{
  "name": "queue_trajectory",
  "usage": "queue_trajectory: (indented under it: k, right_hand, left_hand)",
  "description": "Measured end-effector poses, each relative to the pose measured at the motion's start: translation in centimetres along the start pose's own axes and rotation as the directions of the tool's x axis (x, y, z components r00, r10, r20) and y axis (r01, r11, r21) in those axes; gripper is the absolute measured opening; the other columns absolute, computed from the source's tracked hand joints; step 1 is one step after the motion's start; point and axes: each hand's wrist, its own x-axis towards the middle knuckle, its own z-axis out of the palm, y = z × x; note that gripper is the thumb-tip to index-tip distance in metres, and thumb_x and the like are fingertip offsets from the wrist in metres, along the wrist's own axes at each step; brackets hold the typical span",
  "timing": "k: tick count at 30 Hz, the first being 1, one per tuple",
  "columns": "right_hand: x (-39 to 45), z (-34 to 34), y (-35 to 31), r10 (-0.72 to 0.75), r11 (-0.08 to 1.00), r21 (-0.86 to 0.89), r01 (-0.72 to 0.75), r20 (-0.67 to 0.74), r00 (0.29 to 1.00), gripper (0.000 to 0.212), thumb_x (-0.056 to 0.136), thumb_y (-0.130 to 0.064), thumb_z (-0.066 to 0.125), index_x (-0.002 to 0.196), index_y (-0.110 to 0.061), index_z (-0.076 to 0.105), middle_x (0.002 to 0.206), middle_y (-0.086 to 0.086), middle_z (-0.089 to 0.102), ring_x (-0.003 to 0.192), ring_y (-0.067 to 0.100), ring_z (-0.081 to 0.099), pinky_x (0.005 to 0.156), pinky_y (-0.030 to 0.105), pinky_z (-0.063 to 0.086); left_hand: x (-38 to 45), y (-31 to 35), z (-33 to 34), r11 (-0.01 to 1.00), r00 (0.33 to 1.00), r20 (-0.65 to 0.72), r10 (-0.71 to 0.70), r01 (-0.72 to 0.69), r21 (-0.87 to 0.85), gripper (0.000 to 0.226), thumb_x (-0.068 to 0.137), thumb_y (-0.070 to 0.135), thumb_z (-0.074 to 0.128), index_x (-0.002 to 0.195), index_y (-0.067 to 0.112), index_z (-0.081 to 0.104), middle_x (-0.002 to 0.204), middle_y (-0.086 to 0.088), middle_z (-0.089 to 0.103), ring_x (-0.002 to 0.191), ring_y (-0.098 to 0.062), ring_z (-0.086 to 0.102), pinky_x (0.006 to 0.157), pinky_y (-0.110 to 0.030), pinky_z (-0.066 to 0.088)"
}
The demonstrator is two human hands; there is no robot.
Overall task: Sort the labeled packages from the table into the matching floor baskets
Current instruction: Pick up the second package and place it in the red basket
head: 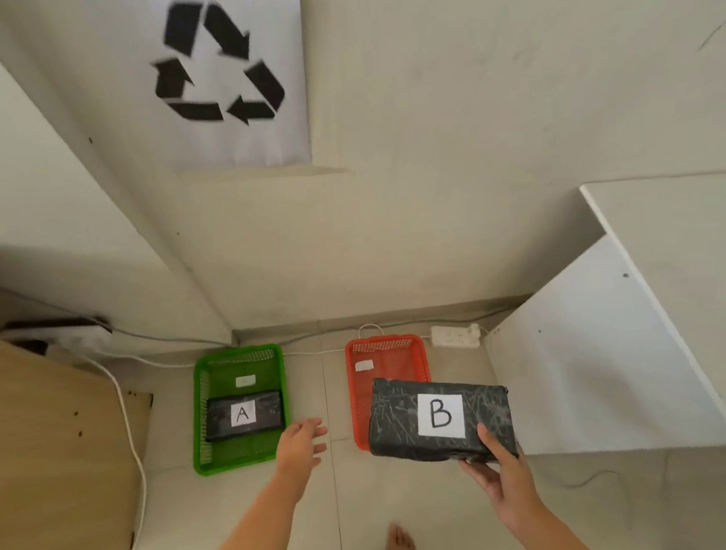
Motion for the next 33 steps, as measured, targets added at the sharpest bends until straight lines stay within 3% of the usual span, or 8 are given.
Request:
queue_trajectory:
  k: [5, 8, 10, 12, 17, 21, 29, 33]
  right_hand:
    - [9.7, -0.9, 1.5, 0.009, 1.000, -0.021, -0.009, 0.000, 1.000, 0.040, 0.081, -0.010, 0.075, 0.117, -0.015, 0.057, 0.122, 0.021, 0.063, 0.111, 0.044, 0.063, 0.065, 0.040, 0.064]
    - [16.5, -1.8, 3.9, -0.008, 0.999, -0.038, 0.008, 0.002, 1.000, 0.054, 0.082, -0.010, 0.075, 0.130, -0.010, 0.051, 0.127, 0.022, 0.061, 0.114, 0.043, 0.062, 0.066, 0.040, 0.064]
    - [21.1, -2.4, 5.9, -0.030, 0.999, -0.042, 0.031, 0.011, 0.999, 0.056, 0.082, -0.011, 0.075, 0.132, -0.012, 0.049, 0.127, 0.021, 0.061, 0.114, 0.042, 0.062, 0.067, 0.040, 0.064]
    - [25.6, -3.0, 8.1, -0.050, 0.997, -0.051, 0.052, 0.028, 0.998, 0.058, 0.082, -0.011, 0.074, 0.134, -0.013, 0.048, 0.128, 0.021, 0.061, 0.114, 0.041, 0.062, 0.070, 0.041, 0.063]
    - [35.6, -3.7, 13.5, -0.086, 0.990, -0.104, 0.096, 0.096, 0.992, 0.060, 0.084, -0.014, 0.074, 0.137, -0.009, 0.046, 0.131, 0.022, 0.059, 0.115, 0.041, 0.061, 0.078, 0.042, 0.062]
    - [42.2, -2.9, 17.1, -0.158, 0.975, -0.128, 0.180, 0.167, 0.973, 0.063, 0.083, -0.015, 0.074, 0.138, -0.010, 0.043, 0.131, 0.020, 0.058, 0.112, 0.038, 0.063, 0.092, 0.049, 0.053]
    - [49.3, -0.6, 21.6, -0.266, 0.945, -0.122, 0.303, 0.252, 0.930, 0.061, 0.084, -0.020, 0.074, 0.135, -0.017, 0.040, 0.133, 0.017, 0.056, 0.108, 0.033, 0.066, 0.085, 0.042, 0.056]
    - [50.8, -0.4, 22.8, -0.257, 0.944, -0.141, 0.300, 0.258, 0.931, 0.065, 0.085, -0.022, 0.074, 0.139, -0.019, 0.037, 0.134, 0.014, 0.056, 0.108, 0.030, 0.066, 0.085, 0.041, 0.056]
  left_hand:
    - [7.1, -3.5, 5.4, 1.000, 1.000, -0.010, -0.019, 0.019, -0.005, 0.018, 0.095, 0.018, 0.048, 0.108, 0.008, 0.056, 0.104, -0.010, 0.059, 0.086, -0.024, 0.054, 0.065, -0.030, 0.041]
    - [13.1, -6.5, 8.0, 0.998, 0.999, -0.021, 0.040, -0.039, 0.043, 0.013, 0.096, 0.016, 0.047, 0.102, 0.009, 0.055, 0.103, -0.010, 0.057, 0.091, -0.025, 0.052, 0.066, -0.030, 0.042]
    - [17.3, -8.6, 9.5, 0.995, 0.996, -0.026, 0.083, -0.081, 0.062, 0.011, 0.095, 0.015, 0.049, 0.101, 0.008, 0.056, 0.102, -0.010, 0.056, 0.096, -0.027, 0.053, 0.078, -0.035, 0.047]
    - [21.5, -10.8, 10.8, 0.990, 0.994, -0.028, 0.106, -0.103, 0.092, 0.017, 0.094, 0.016, 0.050, 0.106, 0.006, 0.058, 0.107, -0.011, 0.058, 0.108, -0.032, 0.056, 0.095, -0.041, 0.046]
    - [30.7, -15.5, 13.9, 0.964, 0.990, -0.011, 0.139, -0.133, 0.232, 0.047, 0.097, 0.031, 0.048, 0.136, 0.006, 0.044, 0.137, -0.017, 0.053, 0.122, -0.033, 0.052, 0.094, -0.034, 0.043]
    - [37.5, -18.5, 15.3, 0.916, 0.982, -0.033, 0.184, -0.159, 0.368, 0.062, 0.095, 0.040, 0.048, 0.145, 0.006, 0.033, 0.146, -0.018, 0.046, 0.131, -0.036, 0.047, 0.110, -0.042, 0.039]
    - [44.1, -23.7, 17.2, 0.900, 0.938, 0.084, 0.335, -0.345, 0.265, 0.043, 0.102, 0.029, 0.030, 0.141, 0.010, 0.034, 0.133, -0.018, 0.056, 0.118, -0.036, 0.056, 0.102, -0.048, 0.046]
    - [45.3, -25.1, 17.6, 0.877, 0.914, 0.014, 0.406, -0.393, 0.278, 0.040, 0.103, 0.029, 0.024, 0.139, 0.020, 0.037, 0.127, -0.011, 0.058, 0.114, -0.033, 0.057, 0.098, -0.043, 0.047]
